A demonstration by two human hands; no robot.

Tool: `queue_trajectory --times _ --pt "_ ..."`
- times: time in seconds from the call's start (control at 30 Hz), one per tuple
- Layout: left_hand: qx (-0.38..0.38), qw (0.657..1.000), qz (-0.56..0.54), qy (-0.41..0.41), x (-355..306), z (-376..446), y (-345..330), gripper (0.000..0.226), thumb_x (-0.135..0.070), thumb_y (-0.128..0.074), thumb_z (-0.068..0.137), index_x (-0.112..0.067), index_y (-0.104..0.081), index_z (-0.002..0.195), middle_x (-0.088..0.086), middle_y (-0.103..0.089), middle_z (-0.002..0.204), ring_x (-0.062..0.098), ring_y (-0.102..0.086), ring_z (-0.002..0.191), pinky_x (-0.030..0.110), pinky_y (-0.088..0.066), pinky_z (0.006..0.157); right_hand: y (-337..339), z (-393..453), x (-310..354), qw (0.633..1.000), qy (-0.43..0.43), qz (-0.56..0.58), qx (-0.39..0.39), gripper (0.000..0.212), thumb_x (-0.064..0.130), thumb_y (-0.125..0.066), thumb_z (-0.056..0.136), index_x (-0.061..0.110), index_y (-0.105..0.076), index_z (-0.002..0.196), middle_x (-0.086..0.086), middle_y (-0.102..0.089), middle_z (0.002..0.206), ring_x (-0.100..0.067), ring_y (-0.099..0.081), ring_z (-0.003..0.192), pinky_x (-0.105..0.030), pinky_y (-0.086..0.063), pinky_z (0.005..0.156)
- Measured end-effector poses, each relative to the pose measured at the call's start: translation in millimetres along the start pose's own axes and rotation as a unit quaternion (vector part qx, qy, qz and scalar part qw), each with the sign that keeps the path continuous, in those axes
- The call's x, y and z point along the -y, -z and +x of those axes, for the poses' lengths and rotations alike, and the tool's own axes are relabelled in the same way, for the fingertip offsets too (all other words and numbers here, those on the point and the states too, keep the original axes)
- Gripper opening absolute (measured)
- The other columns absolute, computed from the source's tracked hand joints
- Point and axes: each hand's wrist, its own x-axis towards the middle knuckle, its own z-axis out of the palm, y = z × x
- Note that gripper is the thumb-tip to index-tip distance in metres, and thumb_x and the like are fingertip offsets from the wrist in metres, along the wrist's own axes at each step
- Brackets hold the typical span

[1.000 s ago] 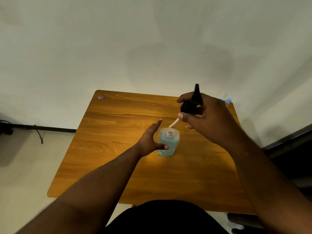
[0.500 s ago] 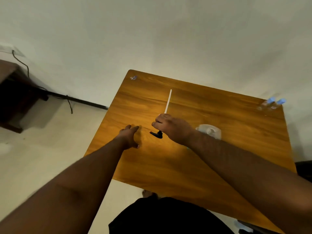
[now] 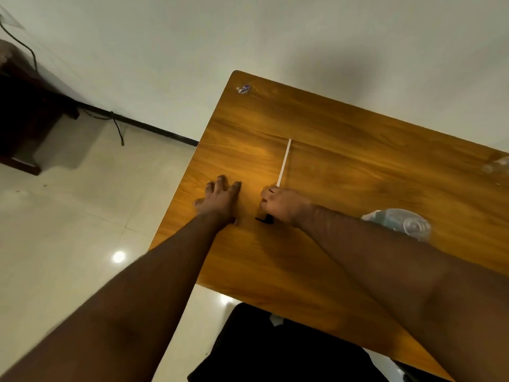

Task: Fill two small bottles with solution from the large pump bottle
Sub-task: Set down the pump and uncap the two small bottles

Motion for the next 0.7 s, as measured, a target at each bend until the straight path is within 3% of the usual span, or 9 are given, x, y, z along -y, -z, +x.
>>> queue_trajectory --times 0.3,0.5,0.7 --pt "0.015 1.000 -0.017 0.009 -6 -3 9 0.114 -0.023 -0.086 0.068 -0.041 -0.010 0.150 0.008 0.003 0.161 0.042 -0.004 0.146 0.074 -0.033 0.100 -10 3 4 1.000 0.006 0.019 -0.020 0.043 0.010 -0.057 0.089 0.018 -0.043 0.128 -0.012 -0.039 0.139 -0.029 -0.038 0.125 -0.044 -0.049 0.091" --pt "0.064 0.997 -0.012 0.034 -28 -14 26 0.106 -0.017 -0.084 0.072 -0.031 -0.014 0.152 0.013 -0.002 0.160 0.042 -0.010 0.145 0.068 -0.036 0.105 21 -22 -4 0.998 -0.038 0.009 -0.043 0.040 0.009 -0.053 0.091 0.020 -0.044 0.128 -0.012 -0.038 0.136 -0.031 -0.035 0.127 -0.046 -0.052 0.081" --pt "-0.023 0.999 0.046 0.003 -101 -24 68 0.079 -0.028 -0.072 0.086 -0.027 -0.025 0.149 0.009 -0.022 0.156 0.035 -0.023 0.142 0.062 -0.039 0.104 78 -83 -47 0.985 -0.149 -0.008 -0.088 0.036 0.006 -0.055 0.090 0.017 -0.049 0.124 -0.014 -0.043 0.135 -0.033 -0.041 0.123 -0.047 -0.052 0.084"
